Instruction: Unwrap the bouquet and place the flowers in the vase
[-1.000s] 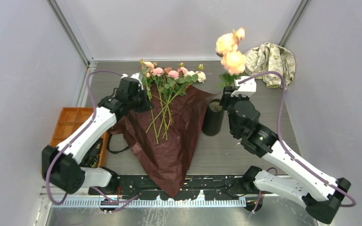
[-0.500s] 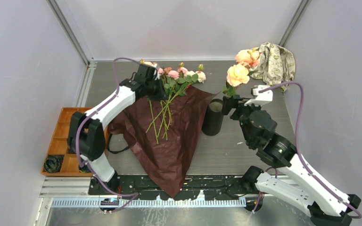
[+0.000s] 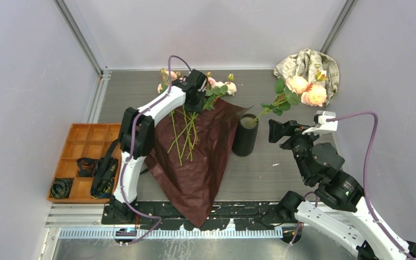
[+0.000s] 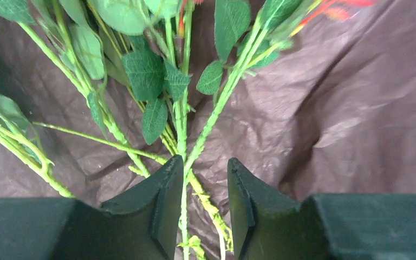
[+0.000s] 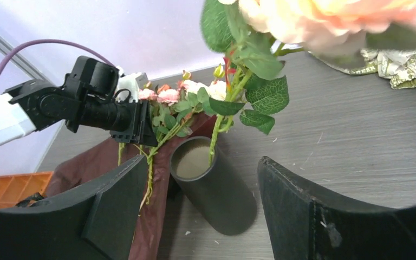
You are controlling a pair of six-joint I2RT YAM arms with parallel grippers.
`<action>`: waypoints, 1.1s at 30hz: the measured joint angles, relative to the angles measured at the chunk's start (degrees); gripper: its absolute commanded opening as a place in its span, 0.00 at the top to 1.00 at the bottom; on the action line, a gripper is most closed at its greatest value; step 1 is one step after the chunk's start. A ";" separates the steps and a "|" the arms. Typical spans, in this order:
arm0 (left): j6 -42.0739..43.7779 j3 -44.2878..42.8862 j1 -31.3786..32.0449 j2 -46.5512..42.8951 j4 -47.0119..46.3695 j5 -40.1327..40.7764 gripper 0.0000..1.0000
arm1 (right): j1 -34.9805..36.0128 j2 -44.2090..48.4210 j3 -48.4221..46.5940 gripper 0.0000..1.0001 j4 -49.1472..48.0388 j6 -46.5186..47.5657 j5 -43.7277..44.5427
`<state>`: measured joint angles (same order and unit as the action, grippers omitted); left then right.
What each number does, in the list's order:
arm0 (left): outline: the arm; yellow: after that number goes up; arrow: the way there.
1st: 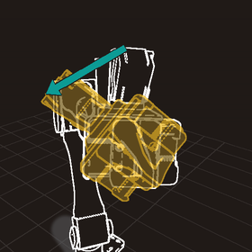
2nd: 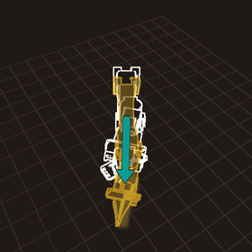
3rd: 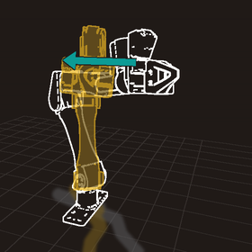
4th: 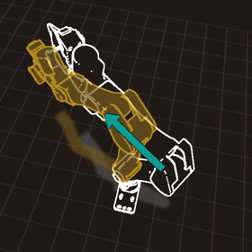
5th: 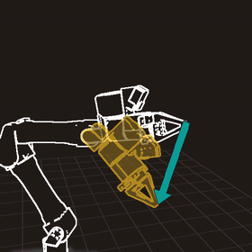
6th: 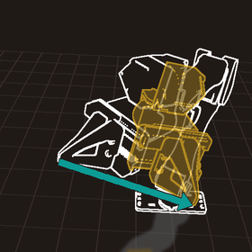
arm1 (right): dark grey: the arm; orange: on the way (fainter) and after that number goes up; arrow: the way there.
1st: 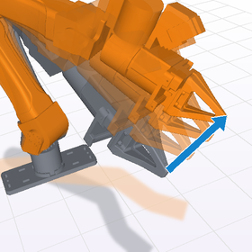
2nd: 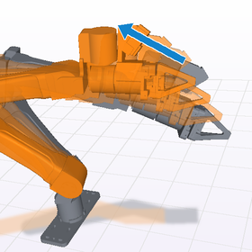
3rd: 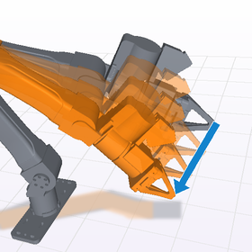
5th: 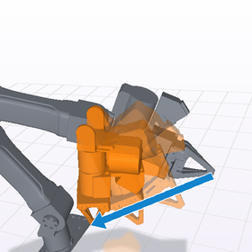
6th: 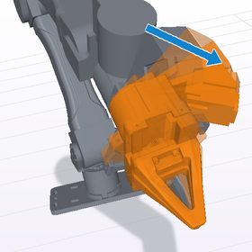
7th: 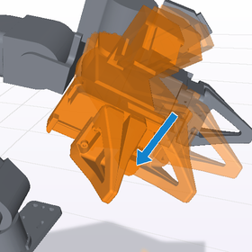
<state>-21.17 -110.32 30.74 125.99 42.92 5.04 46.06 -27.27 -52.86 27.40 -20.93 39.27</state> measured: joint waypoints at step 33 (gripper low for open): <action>7.93 -17.18 3.32 14.38 9.64 5.46 0.71 | 0.00 2.91 1.11 0.21 3.96 -1.99 -1.95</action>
<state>-13.23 -127.50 34.06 140.38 52.56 10.50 46.06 -24.36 -51.75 31.35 -22.92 37.32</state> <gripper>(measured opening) 0.309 0.795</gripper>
